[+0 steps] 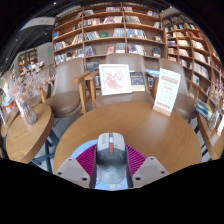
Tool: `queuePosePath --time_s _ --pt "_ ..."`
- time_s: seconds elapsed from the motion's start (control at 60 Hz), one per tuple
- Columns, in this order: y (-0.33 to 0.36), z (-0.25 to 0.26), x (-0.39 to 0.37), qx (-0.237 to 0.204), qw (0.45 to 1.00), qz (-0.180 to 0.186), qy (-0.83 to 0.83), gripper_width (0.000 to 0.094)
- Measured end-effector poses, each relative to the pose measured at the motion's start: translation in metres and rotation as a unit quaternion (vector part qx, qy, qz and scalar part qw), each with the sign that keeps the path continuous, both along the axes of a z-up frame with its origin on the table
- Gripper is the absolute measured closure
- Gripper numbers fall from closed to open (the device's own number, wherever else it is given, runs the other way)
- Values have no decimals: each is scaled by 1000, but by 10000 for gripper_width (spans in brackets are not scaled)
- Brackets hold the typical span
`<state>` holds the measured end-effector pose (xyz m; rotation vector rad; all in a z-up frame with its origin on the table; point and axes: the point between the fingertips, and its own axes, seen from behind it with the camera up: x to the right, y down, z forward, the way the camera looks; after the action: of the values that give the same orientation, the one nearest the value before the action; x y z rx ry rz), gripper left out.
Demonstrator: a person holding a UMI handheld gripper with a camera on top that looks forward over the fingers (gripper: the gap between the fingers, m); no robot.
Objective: Arrange mouse
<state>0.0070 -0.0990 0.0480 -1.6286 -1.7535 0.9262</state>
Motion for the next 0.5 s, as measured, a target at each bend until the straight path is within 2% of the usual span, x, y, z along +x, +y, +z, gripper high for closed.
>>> queuePosePath --time_s 0.167,0.317,0.433,0.5 --pt "-18 -42 7 8 1000 -11 -23 522" --pt "-17 -60 7 15 999 -23 -30 519" --pt "-18 -60 6 10 999 -27 -21 455" --pt "-22 -59 5 14 1000 -19 -17 357"
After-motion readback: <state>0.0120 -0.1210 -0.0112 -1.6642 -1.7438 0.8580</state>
